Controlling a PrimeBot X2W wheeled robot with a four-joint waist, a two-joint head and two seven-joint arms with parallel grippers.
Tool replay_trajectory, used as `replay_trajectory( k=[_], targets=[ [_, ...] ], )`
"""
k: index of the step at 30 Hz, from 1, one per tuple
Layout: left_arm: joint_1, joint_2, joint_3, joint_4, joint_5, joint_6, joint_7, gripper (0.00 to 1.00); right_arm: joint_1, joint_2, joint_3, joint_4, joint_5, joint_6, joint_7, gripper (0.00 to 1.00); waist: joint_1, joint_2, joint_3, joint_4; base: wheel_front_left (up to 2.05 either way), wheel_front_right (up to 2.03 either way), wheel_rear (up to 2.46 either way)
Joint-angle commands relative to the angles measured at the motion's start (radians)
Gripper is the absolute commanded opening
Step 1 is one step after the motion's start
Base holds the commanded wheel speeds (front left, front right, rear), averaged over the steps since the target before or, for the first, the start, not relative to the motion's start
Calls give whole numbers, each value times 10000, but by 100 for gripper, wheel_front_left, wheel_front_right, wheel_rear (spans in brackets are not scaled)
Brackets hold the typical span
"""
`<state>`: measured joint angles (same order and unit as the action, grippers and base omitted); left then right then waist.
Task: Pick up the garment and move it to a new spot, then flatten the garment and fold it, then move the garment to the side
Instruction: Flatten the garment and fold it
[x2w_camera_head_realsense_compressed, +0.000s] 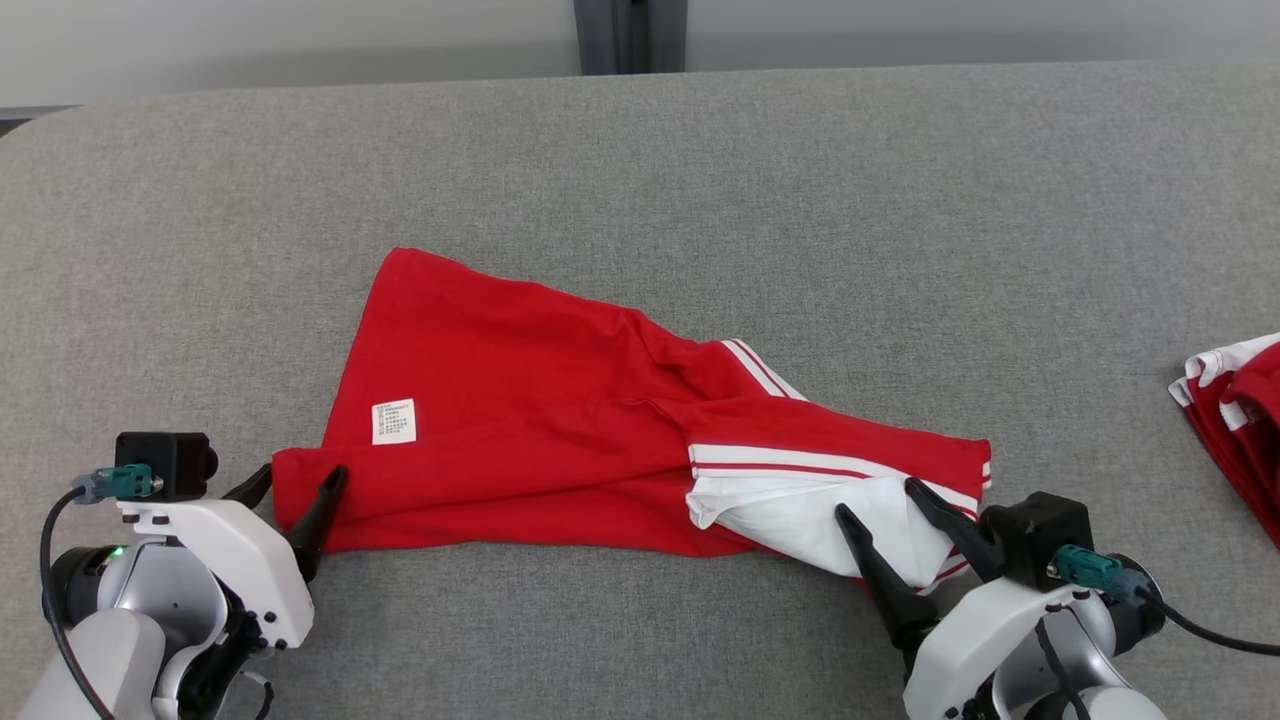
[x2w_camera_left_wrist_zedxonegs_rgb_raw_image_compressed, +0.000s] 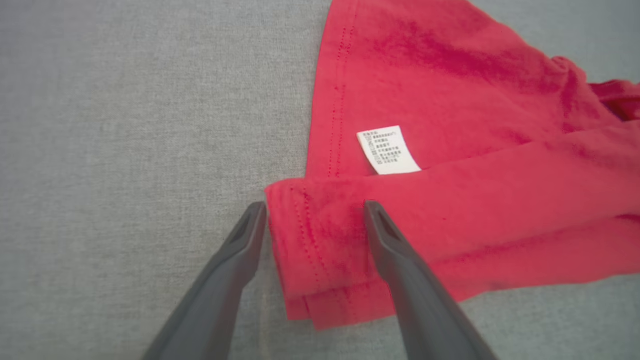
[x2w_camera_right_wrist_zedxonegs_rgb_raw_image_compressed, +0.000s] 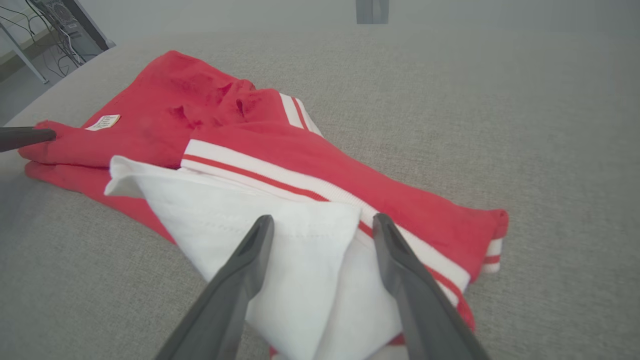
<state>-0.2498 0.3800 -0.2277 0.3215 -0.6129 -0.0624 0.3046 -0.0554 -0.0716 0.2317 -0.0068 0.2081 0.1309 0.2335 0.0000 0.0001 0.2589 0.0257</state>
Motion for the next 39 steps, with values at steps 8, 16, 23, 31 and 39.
replay_trajectory(
  k=[8,16,23,31,39],
  targets=[
    [-446,18,-8,445,-20,-161,-391,0,-278,-63,175,3,269,-4,-94,0,0,-1,105,-18,0,0,0],
    [-500,131,51,221,118,-68,-879,0,-327,-144,-62,-766,260,-4,-701,0,0,-1,-16,-41,0,0,0],
    [-563,235,197,-704,339,246,-1321,0,-660,-187,-482,-1635,-21,-4,-1474,0,0,-1,-285,-91,0,0,0],
    [-766,271,524,-1929,452,669,-1745,0,-1743,-420,-1137,-2184,-357,-4,-2156,0,0,-1,-653,-212,0,0,0],
    [-1498,361,843,-3309,581,1134,-1791,0,-3709,-952,-1420,-2019,-383,-4,-2380,0,0,-1,-1188,-295,0,0,0]
  ],
)
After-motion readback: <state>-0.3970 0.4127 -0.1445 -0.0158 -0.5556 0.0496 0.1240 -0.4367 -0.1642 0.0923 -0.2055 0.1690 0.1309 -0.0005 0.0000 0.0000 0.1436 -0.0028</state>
